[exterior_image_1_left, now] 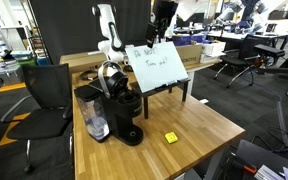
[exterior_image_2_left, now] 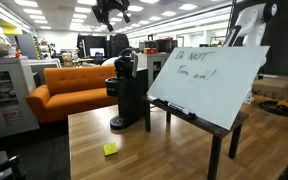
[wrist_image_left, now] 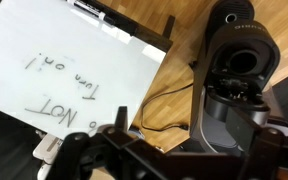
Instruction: Close the coffeemaker
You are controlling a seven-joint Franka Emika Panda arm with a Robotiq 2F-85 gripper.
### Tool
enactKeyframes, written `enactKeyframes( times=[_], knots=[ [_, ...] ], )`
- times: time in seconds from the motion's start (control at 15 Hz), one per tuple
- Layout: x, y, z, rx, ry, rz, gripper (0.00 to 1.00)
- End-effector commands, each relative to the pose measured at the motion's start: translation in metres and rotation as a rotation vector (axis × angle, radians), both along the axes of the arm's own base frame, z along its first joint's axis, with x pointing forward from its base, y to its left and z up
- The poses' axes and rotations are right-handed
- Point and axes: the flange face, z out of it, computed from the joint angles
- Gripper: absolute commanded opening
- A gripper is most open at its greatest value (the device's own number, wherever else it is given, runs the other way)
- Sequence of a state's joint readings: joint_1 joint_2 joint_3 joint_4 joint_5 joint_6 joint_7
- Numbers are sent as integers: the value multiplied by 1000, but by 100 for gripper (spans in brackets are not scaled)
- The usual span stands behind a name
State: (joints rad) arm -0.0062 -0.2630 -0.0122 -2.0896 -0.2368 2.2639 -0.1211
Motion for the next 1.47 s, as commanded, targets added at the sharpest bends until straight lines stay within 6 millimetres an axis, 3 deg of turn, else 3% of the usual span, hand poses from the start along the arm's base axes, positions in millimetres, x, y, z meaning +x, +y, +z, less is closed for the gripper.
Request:
enactKeyframes(
  times=[0.0, 0.47, 0.93, 1.4],
  knots=[
    [37, -1, 11, 1, -20, 31, 100],
    [99, 7, 29, -1, -84, 100, 100],
    [161, 17, 7, 11, -34, 169, 100],
    [200, 23, -12, -8, -12, 209, 100]
  ],
)
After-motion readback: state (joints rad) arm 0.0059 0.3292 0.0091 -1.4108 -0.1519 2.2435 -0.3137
